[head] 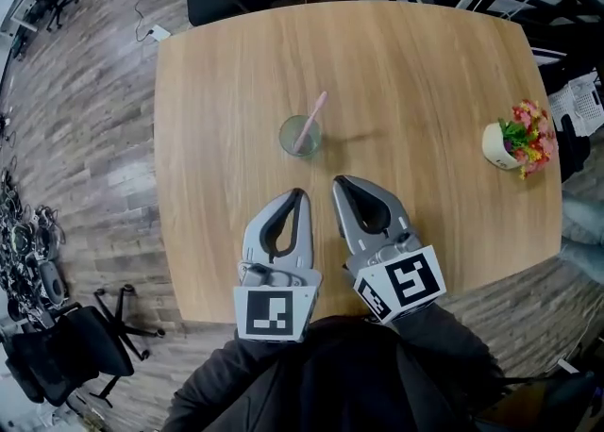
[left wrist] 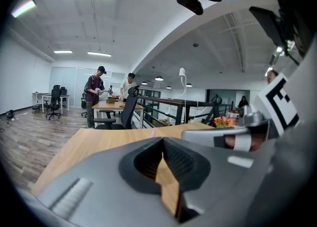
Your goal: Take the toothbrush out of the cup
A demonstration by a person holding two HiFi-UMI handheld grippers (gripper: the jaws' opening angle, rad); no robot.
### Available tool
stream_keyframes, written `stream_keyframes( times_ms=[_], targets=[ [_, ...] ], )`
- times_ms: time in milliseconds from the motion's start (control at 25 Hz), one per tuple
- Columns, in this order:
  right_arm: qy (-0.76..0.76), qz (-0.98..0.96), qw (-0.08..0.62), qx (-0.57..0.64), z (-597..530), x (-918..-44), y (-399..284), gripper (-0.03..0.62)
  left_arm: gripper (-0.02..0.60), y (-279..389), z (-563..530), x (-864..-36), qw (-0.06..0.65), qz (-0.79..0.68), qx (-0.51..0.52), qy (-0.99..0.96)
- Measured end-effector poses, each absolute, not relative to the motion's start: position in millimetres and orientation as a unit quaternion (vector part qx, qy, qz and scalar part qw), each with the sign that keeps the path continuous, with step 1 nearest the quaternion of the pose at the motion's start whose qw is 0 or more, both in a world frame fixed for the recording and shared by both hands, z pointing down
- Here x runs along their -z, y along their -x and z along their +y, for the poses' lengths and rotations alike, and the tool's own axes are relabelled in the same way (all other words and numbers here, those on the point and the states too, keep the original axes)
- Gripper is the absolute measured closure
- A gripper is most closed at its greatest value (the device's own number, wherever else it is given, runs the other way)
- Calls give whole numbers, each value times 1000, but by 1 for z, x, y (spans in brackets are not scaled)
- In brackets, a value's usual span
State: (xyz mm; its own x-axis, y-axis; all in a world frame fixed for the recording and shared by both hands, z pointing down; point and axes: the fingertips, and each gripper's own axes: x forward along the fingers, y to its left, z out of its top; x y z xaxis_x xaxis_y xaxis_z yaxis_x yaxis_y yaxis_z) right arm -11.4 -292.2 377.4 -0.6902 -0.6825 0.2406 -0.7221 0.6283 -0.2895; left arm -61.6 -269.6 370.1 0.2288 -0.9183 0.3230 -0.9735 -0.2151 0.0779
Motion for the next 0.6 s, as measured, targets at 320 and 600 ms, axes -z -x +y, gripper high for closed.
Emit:
stream_keyframes(
  times_ms=[320,600],
  targets=[
    [-393,-897,73,-192,-328,-400,23,592,574,77,-296,-393,152,-614,-106,-767],
    [-399,-892,83,-196,-357,-420,32,592,574,84,-318,-416,166,-611,-112,-766]
  ],
)
